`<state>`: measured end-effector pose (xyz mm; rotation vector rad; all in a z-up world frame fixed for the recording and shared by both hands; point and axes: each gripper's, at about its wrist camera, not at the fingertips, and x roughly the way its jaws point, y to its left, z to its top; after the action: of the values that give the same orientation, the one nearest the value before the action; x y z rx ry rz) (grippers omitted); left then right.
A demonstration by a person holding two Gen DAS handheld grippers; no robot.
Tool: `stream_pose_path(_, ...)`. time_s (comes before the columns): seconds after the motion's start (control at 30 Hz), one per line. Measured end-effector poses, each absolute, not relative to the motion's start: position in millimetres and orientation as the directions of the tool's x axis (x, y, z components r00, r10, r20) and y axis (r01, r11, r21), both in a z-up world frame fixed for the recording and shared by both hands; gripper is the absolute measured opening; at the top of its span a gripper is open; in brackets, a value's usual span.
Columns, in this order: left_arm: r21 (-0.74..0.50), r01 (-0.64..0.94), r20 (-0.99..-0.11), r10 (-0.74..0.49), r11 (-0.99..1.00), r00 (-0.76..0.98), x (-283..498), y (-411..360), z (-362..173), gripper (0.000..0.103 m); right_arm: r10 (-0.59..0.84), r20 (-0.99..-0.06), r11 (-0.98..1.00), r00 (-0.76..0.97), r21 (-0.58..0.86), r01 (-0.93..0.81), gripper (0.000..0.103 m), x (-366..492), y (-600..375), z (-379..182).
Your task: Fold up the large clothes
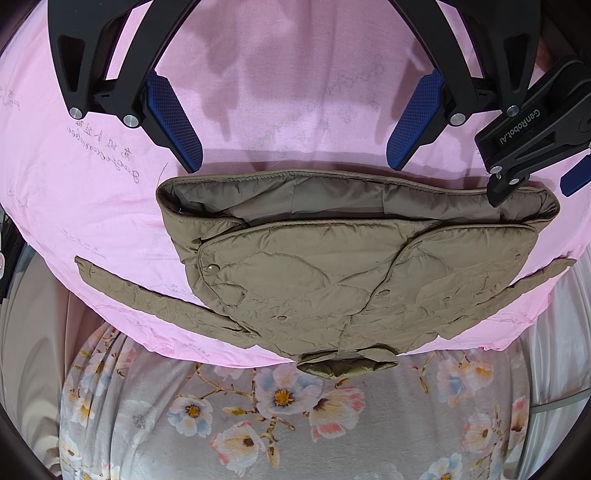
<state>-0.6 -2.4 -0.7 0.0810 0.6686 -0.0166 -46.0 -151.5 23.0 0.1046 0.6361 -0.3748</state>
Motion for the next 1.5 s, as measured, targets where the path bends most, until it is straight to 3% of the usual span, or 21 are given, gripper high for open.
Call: stream_pose_path(1.5,0.075,0.04,-0.624,0.015,0.996,0.782,-2,-3,0,0.098,-0.305,-0.623,0.926,0.72,-0.019,0.376,0.098,-47,-156,13)
